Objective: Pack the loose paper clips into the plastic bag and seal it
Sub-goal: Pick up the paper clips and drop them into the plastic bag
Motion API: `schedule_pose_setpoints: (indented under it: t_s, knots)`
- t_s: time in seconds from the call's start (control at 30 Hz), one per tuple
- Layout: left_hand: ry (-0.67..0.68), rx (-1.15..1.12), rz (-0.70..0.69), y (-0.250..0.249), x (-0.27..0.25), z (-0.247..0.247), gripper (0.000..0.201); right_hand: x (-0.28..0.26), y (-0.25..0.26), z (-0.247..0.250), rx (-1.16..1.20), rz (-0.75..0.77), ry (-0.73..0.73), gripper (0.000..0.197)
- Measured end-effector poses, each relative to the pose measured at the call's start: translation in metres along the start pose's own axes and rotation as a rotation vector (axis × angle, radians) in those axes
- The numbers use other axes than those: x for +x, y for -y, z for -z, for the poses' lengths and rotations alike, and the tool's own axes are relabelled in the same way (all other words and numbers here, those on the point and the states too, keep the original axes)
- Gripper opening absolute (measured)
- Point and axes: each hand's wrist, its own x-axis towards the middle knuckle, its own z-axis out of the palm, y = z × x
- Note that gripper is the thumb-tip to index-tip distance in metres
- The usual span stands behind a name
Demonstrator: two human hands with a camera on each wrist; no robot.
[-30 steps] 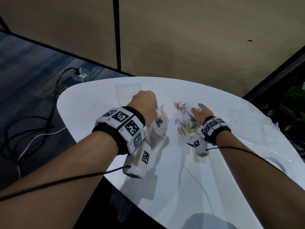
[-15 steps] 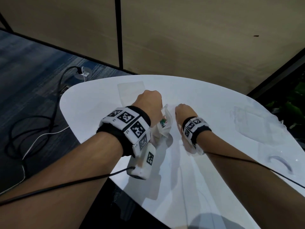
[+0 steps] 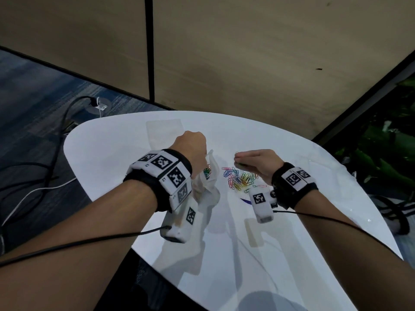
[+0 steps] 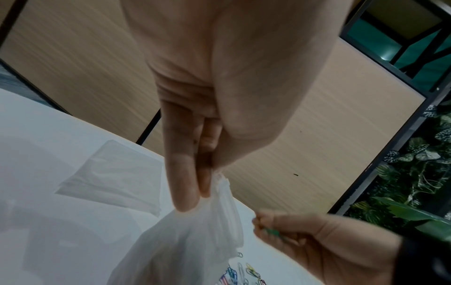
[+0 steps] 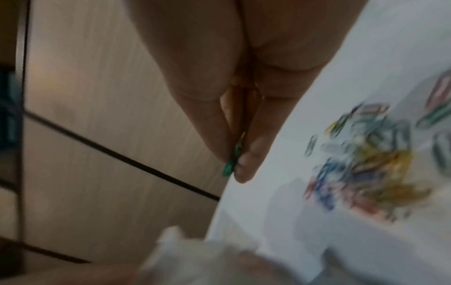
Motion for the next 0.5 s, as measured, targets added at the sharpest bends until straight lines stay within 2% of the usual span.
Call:
schedule_pose_setpoints:
  t_s: [0.13, 0.27, 0.33, 0.43, 0.5]
  knots:
    - [-0.013, -0.015, 0.023, -0.006, -0.002, -0.002, 0.026, -0.03, 0.015, -0.031, 0.108, -0.022, 0.214, 0.017]
    - [-0.029, 0.0, 0.024, -0.008, -0.003, -0.002, 0.026, -0.04, 0.011, -0.061, -0.031, -0.027, 0.277, 0.023]
    - [-0.038, 0.007, 0.025, -0.009, -0.004, -0.002, 0.024, -0.041, 0.006, -0.07, -0.198, 0.037, 0.284, 0.031]
    - [-0.035, 0.004, 0.021, -0.008, -0.004, -0.002, 0.023, -0.044, 0.007, -0.077, -0.745, 0.306, 0.154, 0.027]
    - [-0.035, -0.008, 0.02, -0.008, -0.004, 0.0, 0.022, -0.048, 0.011, -0.08, -1.034, 0.452, 0.185, 0.029]
